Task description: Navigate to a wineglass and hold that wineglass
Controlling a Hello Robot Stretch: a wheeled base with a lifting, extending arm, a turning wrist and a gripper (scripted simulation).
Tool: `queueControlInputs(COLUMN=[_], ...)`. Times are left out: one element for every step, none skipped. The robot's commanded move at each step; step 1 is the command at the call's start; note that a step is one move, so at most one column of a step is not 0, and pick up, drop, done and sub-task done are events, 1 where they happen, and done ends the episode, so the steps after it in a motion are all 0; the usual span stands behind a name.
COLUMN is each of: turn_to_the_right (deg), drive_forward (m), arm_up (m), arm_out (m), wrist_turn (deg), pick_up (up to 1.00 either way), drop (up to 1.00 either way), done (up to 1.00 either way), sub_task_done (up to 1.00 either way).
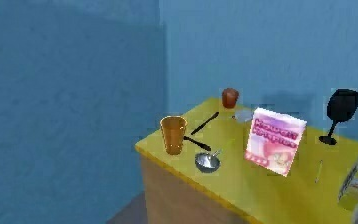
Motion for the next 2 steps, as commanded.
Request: queueControlInputs(turn_to_the_right=[45.0, 42.0], drive_forward=[0.00, 0.00], arm_up=[0.00, 0.00], arm_out=[0.00, 0.00], wrist_turn=[0.0, 0.0], pick_up=[0.00, 0.00], drop=[0.00, 0.00], done=[0.00, 0.00], sub_task_done=[0.00, 0.00])
